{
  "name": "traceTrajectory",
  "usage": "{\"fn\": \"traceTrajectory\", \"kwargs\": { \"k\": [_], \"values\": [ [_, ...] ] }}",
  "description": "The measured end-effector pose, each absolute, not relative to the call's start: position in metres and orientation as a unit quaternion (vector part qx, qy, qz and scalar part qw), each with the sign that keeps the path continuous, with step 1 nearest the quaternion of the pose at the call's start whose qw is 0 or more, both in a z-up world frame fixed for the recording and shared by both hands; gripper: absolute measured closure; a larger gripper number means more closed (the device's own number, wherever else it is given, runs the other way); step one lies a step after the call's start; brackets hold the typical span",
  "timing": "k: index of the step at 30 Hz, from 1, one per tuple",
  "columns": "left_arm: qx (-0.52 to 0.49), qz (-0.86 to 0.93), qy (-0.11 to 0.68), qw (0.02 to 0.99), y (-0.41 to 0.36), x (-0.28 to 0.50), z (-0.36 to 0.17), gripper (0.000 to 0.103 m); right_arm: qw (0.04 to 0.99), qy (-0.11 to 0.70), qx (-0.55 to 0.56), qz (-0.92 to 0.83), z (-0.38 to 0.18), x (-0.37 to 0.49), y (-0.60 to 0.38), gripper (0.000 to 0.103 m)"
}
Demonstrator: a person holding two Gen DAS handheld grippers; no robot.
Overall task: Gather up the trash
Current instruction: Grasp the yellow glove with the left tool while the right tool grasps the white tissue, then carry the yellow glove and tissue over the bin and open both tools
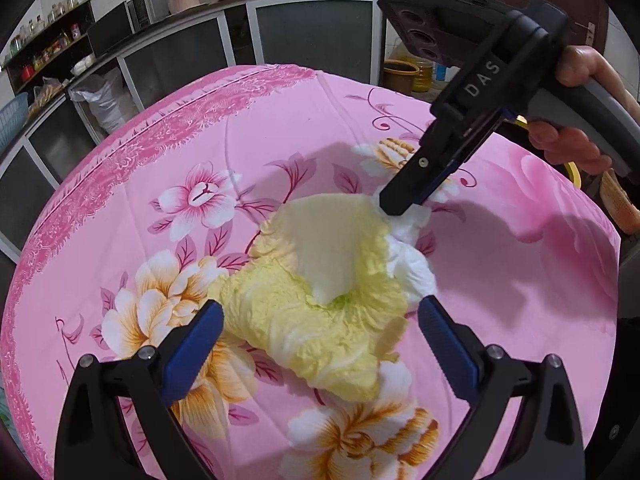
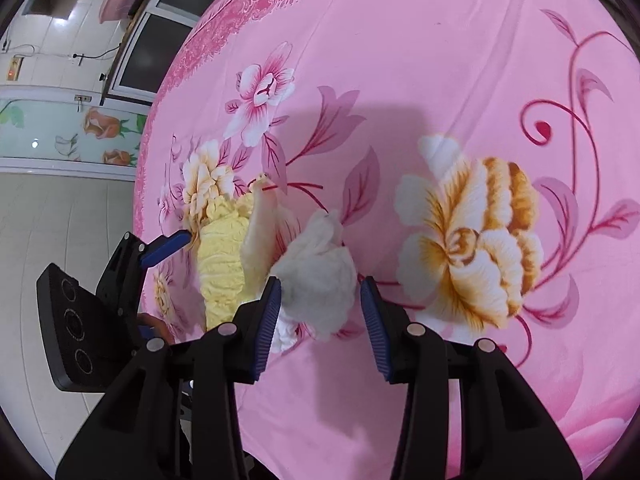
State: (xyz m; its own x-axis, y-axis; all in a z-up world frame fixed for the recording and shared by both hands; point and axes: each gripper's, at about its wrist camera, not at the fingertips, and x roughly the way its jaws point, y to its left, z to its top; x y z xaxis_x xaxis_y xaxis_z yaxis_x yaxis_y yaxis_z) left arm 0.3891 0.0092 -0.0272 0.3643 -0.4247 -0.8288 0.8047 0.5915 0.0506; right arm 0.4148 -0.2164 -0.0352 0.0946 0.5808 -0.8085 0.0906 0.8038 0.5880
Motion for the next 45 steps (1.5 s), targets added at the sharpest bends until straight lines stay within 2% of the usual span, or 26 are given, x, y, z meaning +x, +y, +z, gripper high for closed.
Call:
{"fn": "traceTrajectory", "kwargs": {
  "k": [1, 3, 4, 5, 6, 7, 8, 11, 18, 31, 45],
  "values": [
    [0.231, -0.388, 0.413, 0.791, 0.008, 0.393, -0.029, 0.009, 0.694, 0.65, 0.255, 0.176, -0.036, 0.417, -0.214, 0.062],
    [0.227, -0.391, 0.418, 0.788, 0.006, 0.397, -0.032, 0.019, 0.694, 0.653, 0.25, 0.173, -0.038, 0.421, -0.21, 0.067],
    [0.227, -0.389, 0.419, 0.788, 0.004, 0.399, -0.033, 0.03, 0.692, 0.655, 0.245, 0.176, -0.04, 0.422, -0.208, 0.076],
    [0.222, -0.39, 0.42, 0.789, 0.004, 0.401, -0.034, 0.045, 0.694, 0.655, 0.242, 0.174, -0.04, 0.423, -0.207, 0.078],
    [0.207, -0.408, 0.428, 0.78, 0.005, 0.403, -0.034, 0.055, 0.696, 0.655, 0.238, 0.174, -0.04, 0.424, -0.207, 0.082],
    [0.193, -0.423, 0.435, 0.771, 0.005, 0.404, -0.033, 0.072, 0.697, 0.655, 0.231, 0.176, -0.039, 0.423, -0.206, 0.084],
    [0.189, -0.43, 0.436, 0.768, 0.005, 0.403, -0.033, 0.082, 0.699, 0.653, 0.23, 0.179, -0.039, 0.423, -0.206, 0.086],
    [0.19, -0.44, 0.437, 0.761, 0.002, 0.399, -0.034, 0.094, 0.699, 0.652, 0.231, 0.183, -0.039, 0.423, -0.208, 0.09],
    [0.166, -0.447, 0.439, 0.761, 0.018, 0.388, -0.023, 0.098, 0.712, 0.634, 0.235, 0.188, -0.025, 0.415, -0.21, 0.095],
    [0.151, -0.425, 0.415, 0.79, 0.057, 0.359, 0.021, 0.098, 0.743, 0.59, 0.249, 0.195, 0.025, 0.381, -0.234, 0.095],
    [0.143, -0.407, 0.382, 0.817, 0.022, 0.301, 0.04, 0.098, 0.758, 0.565, 0.275, 0.173, 0.031, 0.304, -0.294, 0.095]
  ]
}}
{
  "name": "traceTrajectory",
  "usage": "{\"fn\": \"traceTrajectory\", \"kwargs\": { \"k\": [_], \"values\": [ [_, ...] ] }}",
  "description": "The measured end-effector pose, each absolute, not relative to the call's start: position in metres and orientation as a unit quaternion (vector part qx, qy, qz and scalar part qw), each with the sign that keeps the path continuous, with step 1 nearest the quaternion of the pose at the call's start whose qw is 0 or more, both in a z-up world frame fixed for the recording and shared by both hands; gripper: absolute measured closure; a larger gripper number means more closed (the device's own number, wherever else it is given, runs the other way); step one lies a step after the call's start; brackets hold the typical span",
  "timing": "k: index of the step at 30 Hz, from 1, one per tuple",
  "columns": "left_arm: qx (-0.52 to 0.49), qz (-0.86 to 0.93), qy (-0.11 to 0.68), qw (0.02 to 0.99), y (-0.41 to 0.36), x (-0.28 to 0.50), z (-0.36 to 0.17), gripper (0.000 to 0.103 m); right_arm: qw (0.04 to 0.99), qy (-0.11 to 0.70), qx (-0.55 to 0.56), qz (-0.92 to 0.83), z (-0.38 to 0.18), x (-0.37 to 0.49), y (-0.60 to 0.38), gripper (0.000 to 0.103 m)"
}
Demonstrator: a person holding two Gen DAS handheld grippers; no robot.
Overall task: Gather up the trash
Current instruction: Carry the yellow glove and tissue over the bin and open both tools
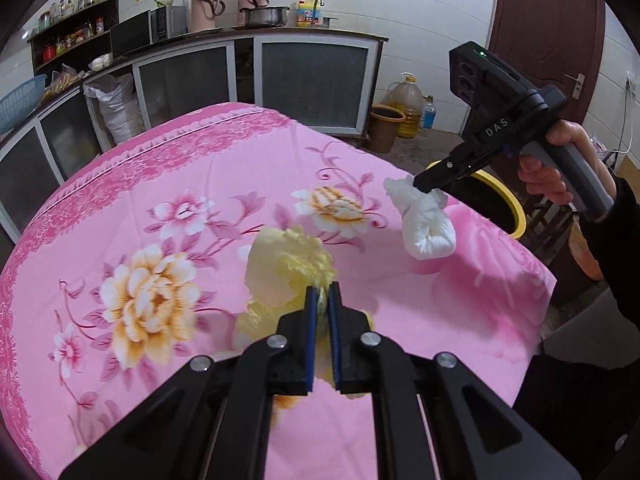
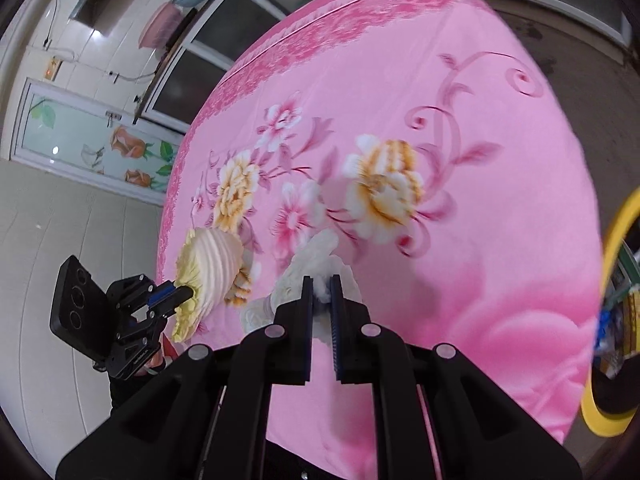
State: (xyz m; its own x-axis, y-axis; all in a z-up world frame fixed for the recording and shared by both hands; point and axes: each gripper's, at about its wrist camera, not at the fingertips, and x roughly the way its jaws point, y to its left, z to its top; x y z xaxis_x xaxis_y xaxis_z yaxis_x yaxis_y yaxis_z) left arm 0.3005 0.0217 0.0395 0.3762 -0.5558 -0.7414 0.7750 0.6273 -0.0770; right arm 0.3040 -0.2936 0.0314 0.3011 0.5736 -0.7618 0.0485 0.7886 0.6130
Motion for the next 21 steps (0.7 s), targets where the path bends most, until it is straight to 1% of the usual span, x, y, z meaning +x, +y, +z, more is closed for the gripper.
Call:
{"fn": "traceTrajectory", "kwargs": {
  "k": [10, 21],
  "values": [
    [0.133, -0.421, 0.362, 0.821, -0.045, 0.259, 0.041, 0.098, 0.771, 0.542, 0.303, 0.142, 0.032, 0.245, -0.358, 0.095],
    [0.089, -0.418, 0.341, 0.837, -0.128, 0.238, 0.063, 0.098, 0.789, 0.506, 0.339, 0.079, 0.035, 0.192, -0.448, 0.095]
  ]
}}
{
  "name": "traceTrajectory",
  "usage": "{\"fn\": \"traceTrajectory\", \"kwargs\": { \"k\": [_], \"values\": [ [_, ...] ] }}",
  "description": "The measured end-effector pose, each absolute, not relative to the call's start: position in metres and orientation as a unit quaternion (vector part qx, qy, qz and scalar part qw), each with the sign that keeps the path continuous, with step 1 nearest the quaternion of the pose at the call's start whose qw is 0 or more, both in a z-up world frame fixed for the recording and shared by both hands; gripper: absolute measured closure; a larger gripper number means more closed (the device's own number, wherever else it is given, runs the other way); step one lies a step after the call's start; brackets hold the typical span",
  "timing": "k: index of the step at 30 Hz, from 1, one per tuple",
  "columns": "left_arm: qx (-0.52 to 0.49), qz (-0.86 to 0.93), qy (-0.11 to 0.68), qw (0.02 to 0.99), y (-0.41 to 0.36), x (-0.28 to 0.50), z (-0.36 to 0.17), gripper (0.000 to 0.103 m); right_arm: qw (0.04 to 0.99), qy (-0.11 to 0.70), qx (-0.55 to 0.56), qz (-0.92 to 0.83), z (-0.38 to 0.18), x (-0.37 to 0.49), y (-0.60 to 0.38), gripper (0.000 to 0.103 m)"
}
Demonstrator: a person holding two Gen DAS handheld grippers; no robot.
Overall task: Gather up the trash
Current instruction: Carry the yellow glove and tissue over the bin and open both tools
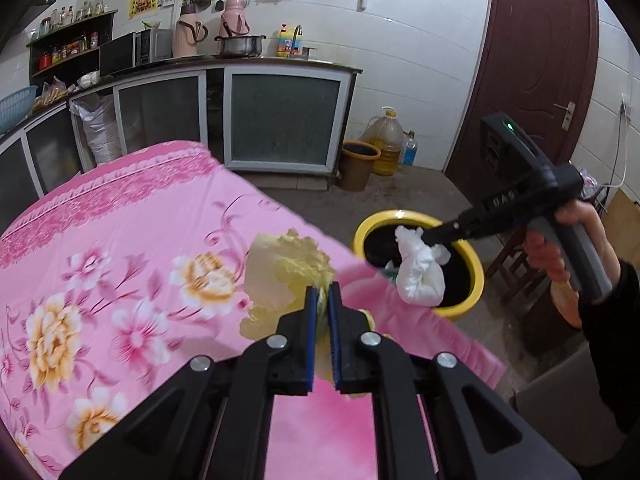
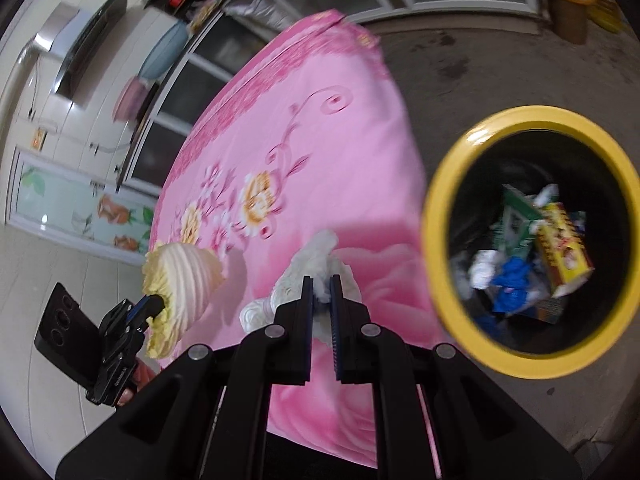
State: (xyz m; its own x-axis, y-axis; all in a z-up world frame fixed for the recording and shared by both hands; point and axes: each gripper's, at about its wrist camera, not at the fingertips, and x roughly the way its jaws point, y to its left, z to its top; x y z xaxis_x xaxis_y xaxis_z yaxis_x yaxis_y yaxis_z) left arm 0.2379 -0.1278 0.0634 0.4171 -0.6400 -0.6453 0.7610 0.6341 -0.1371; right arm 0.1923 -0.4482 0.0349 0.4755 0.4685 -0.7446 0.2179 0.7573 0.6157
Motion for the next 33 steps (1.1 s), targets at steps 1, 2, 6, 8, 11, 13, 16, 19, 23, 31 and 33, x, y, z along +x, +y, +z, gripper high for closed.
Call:
{"fn": "traceTrajectory", "kwargs": {
  "k": [1, 2, 6, 8, 11, 13, 16, 19, 23, 31, 33],
  "values": [
    [0.087, -0.417, 0.339, 0.839, -0.136, 0.237, 0.066, 0.098, 0.791, 0.502, 0.341, 0.073, 0.036, 0.188, -0.456, 0.095],
    [0.087, -0.416, 0.336, 0.84, -0.144, 0.236, 0.068, 0.098, 0.793, 0.498, 0.344, 0.064, 0.037, 0.183, -0.465, 0.095],
    [0.087, -0.412, 0.321, 0.848, -0.18, 0.231, 0.077, 0.098, 0.805, 0.48, 0.347, 0.032, 0.044, 0.164, -0.5, 0.095],
    [0.086, -0.412, 0.32, 0.849, -0.196, 0.231, 0.079, 0.098, 0.811, 0.47, 0.348, 0.017, 0.046, 0.155, -0.515, 0.095],
    [0.087, -0.418, 0.314, 0.848, -0.22, 0.228, 0.08, 0.098, 0.819, 0.454, 0.351, -0.012, 0.048, 0.14, -0.539, 0.095],
    [0.083, -0.431, 0.315, 0.841, -0.234, 0.227, 0.079, 0.098, 0.823, 0.446, 0.35, -0.026, 0.048, 0.134, -0.551, 0.095],
    [0.088, -0.442, 0.31, 0.837, -0.255, 0.224, 0.078, 0.097, 0.825, 0.436, 0.357, -0.044, 0.045, 0.124, -0.568, 0.095],
    [0.091, -0.451, 0.311, 0.832, -0.272, 0.223, 0.074, 0.097, 0.825, 0.431, 0.359, -0.059, 0.039, 0.119, -0.581, 0.095],
    [0.092, -0.454, 0.31, 0.83, -0.287, 0.225, 0.068, 0.097, 0.823, 0.43, 0.365, -0.07, 0.029, 0.116, -0.594, 0.095],
    [0.095, -0.465, 0.315, 0.822, -0.308, 0.234, 0.054, 0.098, 0.826, 0.434, 0.347, -0.095, 0.014, 0.118, -0.601, 0.095],
    [0.095, -0.467, 0.316, 0.821, -0.312, 0.234, 0.051, 0.098, 0.827, 0.436, 0.341, -0.099, 0.01, 0.119, -0.601, 0.095]
  ]
}}
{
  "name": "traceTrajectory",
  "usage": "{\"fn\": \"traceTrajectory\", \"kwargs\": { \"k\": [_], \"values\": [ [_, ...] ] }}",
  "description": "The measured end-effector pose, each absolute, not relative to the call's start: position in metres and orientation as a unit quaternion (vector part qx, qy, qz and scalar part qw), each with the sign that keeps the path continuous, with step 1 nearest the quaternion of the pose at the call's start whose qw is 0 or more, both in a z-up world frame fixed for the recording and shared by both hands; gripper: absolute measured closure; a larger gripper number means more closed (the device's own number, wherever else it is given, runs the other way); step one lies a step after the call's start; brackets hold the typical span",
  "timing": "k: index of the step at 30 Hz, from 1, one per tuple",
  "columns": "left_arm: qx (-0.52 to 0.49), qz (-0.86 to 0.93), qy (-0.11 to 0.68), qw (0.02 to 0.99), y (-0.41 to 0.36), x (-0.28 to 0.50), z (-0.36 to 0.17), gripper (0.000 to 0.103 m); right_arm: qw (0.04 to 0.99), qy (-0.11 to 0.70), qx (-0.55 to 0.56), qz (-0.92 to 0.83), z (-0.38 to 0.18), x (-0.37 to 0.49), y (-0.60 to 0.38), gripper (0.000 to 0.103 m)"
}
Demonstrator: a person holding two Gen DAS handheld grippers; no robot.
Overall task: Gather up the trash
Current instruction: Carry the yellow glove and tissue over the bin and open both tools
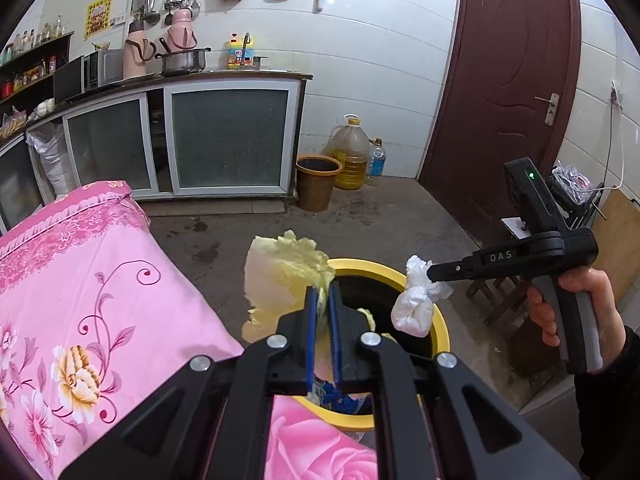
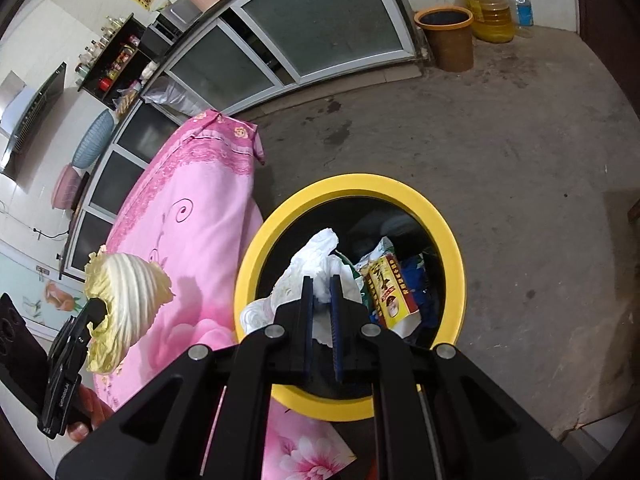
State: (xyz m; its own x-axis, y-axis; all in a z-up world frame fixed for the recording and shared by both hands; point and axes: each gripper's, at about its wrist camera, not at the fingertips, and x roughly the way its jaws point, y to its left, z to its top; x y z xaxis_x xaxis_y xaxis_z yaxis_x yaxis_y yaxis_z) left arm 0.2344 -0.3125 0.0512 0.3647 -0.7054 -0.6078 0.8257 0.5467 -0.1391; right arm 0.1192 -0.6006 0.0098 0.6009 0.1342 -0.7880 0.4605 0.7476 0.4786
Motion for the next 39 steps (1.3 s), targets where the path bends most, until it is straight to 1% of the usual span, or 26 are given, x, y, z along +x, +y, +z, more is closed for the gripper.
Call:
{"fn": "traceTrajectory", "kwargs": {
  "k": [4, 18, 21, 22, 23, 24, 25, 26, 27, 30, 31, 32, 36, 37, 38, 39],
  "values": [
    [0.097, -0.467, 0.316, 0.82, -0.32, 0.239, 0.045, 0.097, 0.831, 0.442, 0.319, -0.115, 0.005, 0.124, -0.598, 0.095],
    [0.107, -0.469, 0.328, 0.813, -0.352, 0.246, 0.024, 0.097, 0.819, 0.469, 0.295, -0.147, -0.022, 0.142, -0.594, 0.095],
    [0.102, -0.472, 0.338, 0.808, -0.36, 0.246, 0.019, 0.097, 0.812, 0.471, 0.313, -0.143, -0.029, 0.145, -0.599, 0.093],
    [0.102, -0.473, 0.342, 0.806, -0.363, 0.246, 0.016, 0.094, 0.81, 0.472, 0.318, -0.143, -0.031, 0.146, -0.601, 0.093],
    [0.1, -0.473, 0.346, 0.804, -0.364, 0.247, 0.014, 0.086, 0.808, 0.474, 0.319, -0.143, -0.033, 0.147, -0.602, 0.093],
    [0.096, -0.474, 0.349, 0.803, -0.364, 0.248, 0.012, 0.079, 0.805, 0.479, 0.32, -0.142, -0.035, 0.148, -0.603, 0.093],
    [0.095, -0.468, 0.348, 0.807, -0.363, 0.248, 0.012, 0.062, 0.802, 0.481, 0.324, -0.142, -0.037, 0.149, -0.603, 0.091],
    [0.093, -0.462, 0.345, 0.812, -0.361, 0.249, 0.012, 0.045, 0.799, 0.483, 0.327, -0.144, -0.039, 0.149, -0.604, 0.087],
    [0.09, -0.453, 0.337, 0.821, -0.357, 0.249, 0.013, 0.039, 0.797, 0.484, 0.329, -0.147, -0.04, 0.148, -0.606, 0.085],
    [0.077, -0.445, 0.332, 0.828, -0.348, 0.251, 0.018, 0.032, 0.795, 0.479, 0.341, -0.15, -0.041, 0.145, -0.609, 0.072],
    [0.065, -0.44, 0.333, 0.831, -0.341, 0.253, 0.02, 0.025, 0.794, 0.478, 0.344, -0.149, -0.041, 0.143, -0.609, 0.065],
    [0.059, -0.434, 0.331, 0.836, -0.336, 0.254, 0.022, 0.024, 0.794, 0.476, 0.346, -0.151, -0.04, 0.141, -0.608, 0.062],
    [0.052, -0.412, 0.325, 0.85, -0.315, 0.254, 0.031, 0.024, 0.797, 0.476, 0.341, -0.149, -0.038, 0.134, -0.598, 0.061],
    [0.048, -0.403, 0.32, 0.856, -0.305, 0.251, 0.036, 0.024, 0.799, 0.473, 0.34, -0.15, -0.037, 0.133, -0.596, 0.056],
    [0.045, -0.398, 0.318, 0.859, -0.298, 0.25, 0.038, 0.024, 0.803, 0.466, 0.336, -0.157, -0.036, 0.13, -0.593, 0.048],
    [0.041, -0.393, 0.316, 0.863, -0.29, 0.248, 0.041, 0.024, 0.807, 0.461, 0.33, -0.165, -0.034, 0.128, -0.59, 0.045]
  ]
}}
